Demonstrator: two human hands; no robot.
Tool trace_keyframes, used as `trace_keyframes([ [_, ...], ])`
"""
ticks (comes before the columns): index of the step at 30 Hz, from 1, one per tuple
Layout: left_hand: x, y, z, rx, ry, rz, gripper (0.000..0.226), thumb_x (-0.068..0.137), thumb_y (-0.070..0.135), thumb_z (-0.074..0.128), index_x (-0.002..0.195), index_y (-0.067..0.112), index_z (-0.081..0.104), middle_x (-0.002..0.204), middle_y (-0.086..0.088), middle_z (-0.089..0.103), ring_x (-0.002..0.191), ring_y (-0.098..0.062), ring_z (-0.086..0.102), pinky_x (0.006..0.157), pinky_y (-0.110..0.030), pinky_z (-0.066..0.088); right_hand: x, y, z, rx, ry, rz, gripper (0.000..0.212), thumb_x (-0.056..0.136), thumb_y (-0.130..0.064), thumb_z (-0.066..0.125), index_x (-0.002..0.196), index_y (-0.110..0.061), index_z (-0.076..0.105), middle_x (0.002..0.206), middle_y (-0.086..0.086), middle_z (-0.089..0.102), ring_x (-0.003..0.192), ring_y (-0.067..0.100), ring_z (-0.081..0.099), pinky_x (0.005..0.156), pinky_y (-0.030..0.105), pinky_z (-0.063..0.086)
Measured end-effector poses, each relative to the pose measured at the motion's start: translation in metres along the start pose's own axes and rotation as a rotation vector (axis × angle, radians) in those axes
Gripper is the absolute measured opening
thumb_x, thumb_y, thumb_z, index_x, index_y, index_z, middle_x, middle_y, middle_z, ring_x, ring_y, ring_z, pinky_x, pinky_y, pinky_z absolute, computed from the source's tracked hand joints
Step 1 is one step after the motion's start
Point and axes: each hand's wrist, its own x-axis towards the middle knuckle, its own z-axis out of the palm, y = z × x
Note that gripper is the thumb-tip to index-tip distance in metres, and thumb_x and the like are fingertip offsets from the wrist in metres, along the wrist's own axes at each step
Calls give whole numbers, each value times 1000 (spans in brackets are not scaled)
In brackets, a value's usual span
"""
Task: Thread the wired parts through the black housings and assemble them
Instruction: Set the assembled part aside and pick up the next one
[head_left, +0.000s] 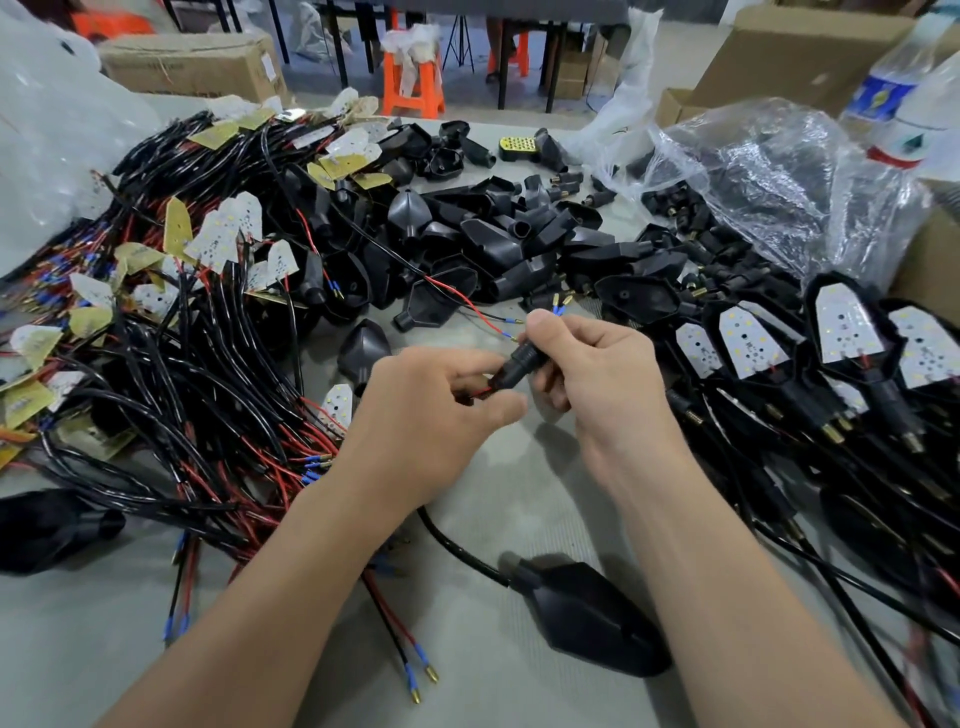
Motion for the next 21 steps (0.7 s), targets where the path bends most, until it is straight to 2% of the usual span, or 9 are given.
trace_keyframes([
  [2,1,1,2,47,66,47,5,84,48,67,88,51,69,71,12,70,63,-8,62,64,-24,47,-2,-1,2,-15,-11,-27,32,96,-28,69,74,-5,74,53,7,54,52,24,35,48,32,27],
  [4,4,-2,2,82,93,49,14,89,45,63,89,32,70,59,10,59,54,-5,51,54,-21,41,-3,-4,3,9,-24,-26,30,96,-26,68,74,-9,77,51,6,52,46,18,35,47,29,25],
  [6,5,-5,4,95,54,-12,31,92,44,62,80,17,69,55,2,50,51,-11,43,51,-26,37,-3,-8,1,42,21,-36,30,96,-23,68,71,-10,78,48,5,49,43,13,35,43,21,27],
  [8,8,-4,2,-54,-38,-102,28,96,38,65,78,19,77,61,2,66,59,-15,57,56,-26,44,-1,-12,-1,96,89,-51,32,96,-20,68,66,-10,77,46,4,47,40,10,35,42,15,30],
  [10,10,4,2,-317,-149,-192,24,98,31,66,82,24,82,78,5,78,70,-6,67,63,-13,46,-1,-15,-2,137,118,-65,36,97,-19,67,62,-12,75,46,3,47,40,9,34,41,15,29],
  [14,9,7,-3,-535,-241,-304,21,83,42,69,86,29,85,101,5,80,93,0,67,73,-12,51,-1,-18,-3,132,105,-120,38,97,-19,66,61,-14,74,47,2,50,42,11,34,40,18,27],
  [16,9,6,-4,-533,-207,-327,14,84,36,77,88,26,85,96,0,80,89,-6,68,70,-18,53,-2,-18,-3,114,120,-149,36,97,-19,66,62,-13,74,48,3,51,42,11,36,41,19,29],
  [18,9,6,-3,-432,-106,-321,4,86,28,81,85,27,85,77,1,77,73,-7,63,65,-24,48,-2,-16,-3,84,163,-174,35,95,-21,67,61,-14,73,47,2,52,43,10,40,44,18,33],
  [21,7,6,2,-215,-12,-226,11,84,35,80,83,46,80,69,0,74,63,-6,60,63,-36,50,-2,-10,-2,-109,300,-234,33,90,-32,68,60,-17,71,47,-3,58,45,9,46,53,24,39],
])
